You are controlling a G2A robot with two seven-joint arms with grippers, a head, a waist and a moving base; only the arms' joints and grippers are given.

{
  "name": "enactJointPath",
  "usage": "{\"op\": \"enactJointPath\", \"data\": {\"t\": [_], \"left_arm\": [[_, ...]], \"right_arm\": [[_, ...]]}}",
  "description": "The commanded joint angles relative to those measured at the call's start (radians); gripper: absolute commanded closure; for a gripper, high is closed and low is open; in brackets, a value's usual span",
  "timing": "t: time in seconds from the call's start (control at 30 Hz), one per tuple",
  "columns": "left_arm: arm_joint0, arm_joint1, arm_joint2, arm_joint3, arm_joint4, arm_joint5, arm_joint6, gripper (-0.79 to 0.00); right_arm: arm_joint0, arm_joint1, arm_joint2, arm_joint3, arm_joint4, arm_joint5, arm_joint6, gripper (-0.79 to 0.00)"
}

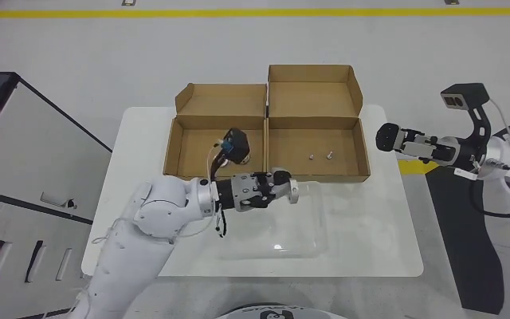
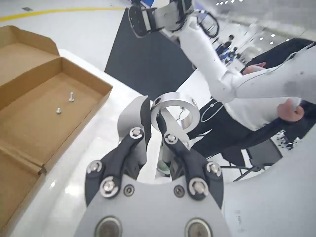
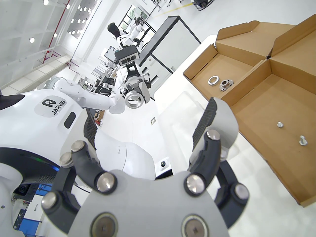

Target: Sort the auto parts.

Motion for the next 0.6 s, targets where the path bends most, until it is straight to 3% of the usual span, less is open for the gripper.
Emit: {"op": "enactJointPath", "data": {"t": [0.0, 0.3, 0.57], "left_arm": [[0.008, 0.001, -0.003, 0.016, -0.043, -0.039, 0.028, 0.000], [0.042, 0.005, -0.023, 0.069, -0.197, -0.209, 0.128, 0.000], [0.048, 0.013, -0.032, 0.103, -0.338, -0.370, 0.143, 0.000]], "right_arm": [[0.000, 0.000, 0.000, 0.000, 0.000, 0.000, 0.000, -0.785], [0.000, 0.000, 0.000, 0.000, 0.000, 0.000, 0.000, -0.785], [0.000, 0.000, 0.000, 0.000, 0.000, 0.000, 0.000, -0.785]]}}
